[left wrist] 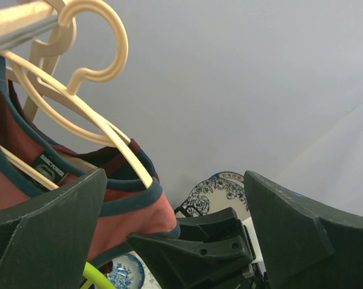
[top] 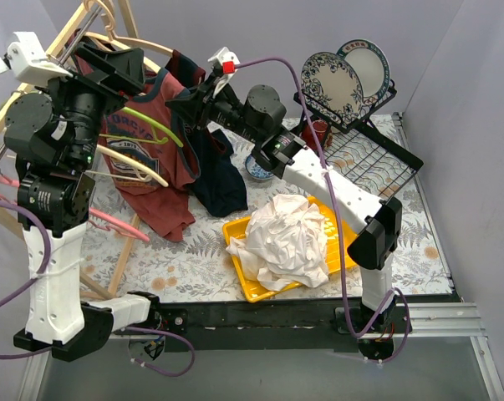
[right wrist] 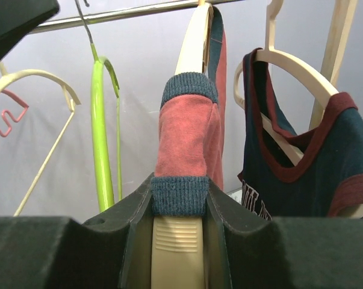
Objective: Remove the tank top from the hanger
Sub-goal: Pick up the hanger from the clothesline.
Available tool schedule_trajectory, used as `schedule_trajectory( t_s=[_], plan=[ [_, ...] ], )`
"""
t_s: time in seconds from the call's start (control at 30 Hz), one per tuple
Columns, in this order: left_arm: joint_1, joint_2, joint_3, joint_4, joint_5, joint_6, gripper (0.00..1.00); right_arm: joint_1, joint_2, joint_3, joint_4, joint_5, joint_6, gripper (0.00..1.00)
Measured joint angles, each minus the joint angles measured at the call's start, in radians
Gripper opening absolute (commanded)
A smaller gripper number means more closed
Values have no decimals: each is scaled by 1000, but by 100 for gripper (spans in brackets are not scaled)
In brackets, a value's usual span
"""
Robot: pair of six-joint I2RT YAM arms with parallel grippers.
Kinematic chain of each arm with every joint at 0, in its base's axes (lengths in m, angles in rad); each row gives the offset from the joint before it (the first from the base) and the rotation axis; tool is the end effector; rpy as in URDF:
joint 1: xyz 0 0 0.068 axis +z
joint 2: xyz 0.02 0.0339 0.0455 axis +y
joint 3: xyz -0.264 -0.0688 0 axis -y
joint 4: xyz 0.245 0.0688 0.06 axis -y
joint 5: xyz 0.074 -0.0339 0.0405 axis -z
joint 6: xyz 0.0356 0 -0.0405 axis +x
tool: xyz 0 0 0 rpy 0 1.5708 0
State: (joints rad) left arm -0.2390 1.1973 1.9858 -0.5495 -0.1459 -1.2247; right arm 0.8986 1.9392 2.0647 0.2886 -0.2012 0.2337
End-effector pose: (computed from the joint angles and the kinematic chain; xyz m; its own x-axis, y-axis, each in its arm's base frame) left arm 0.1566 -0.0328 0.6012 -0.0132 -0.9547 -0.2972 0.2493 0.2847 -0.9256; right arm 0.2748 0.3568 0.4938 0.0398 0.4144 -0.9092 -0.9147 0.3814 0.1338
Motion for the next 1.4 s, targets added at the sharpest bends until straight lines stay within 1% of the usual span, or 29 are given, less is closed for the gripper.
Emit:
schedule_trajectory(
  t_s=[0.1,0.27,0.5,0.67,1.0,1.17,1.33,1.4],
  plan=[
    [0,-7,37,-17,-23,23,98,-6,-13,-7,0,-15,0,1],
    [0,-39,63,-19,-63,58,98,-11,-85,-113,22,-31,-1,1],
    [0,-58,93,-23,-116,101,98,-14,-100,-119,2,-66,0,1],
    [0,-63,92,-22,-122,124,98,-14,-125,-182,-3,-81,-1,1],
    [0,-55,83,-34,-56,159,98,-27,-217,-313,-36,-94,-24,1],
    [0,-4,124,-71,37,166,96,-54,-312,-387,-33,-84,-24,1],
    [0,42,110,-97,151,166,93,-74,-450,-535,-3,-78,-8,1],
    [0,51,91,-98,189,170,89,-75,-501,-594,7,-78,0,1]
  ],
)
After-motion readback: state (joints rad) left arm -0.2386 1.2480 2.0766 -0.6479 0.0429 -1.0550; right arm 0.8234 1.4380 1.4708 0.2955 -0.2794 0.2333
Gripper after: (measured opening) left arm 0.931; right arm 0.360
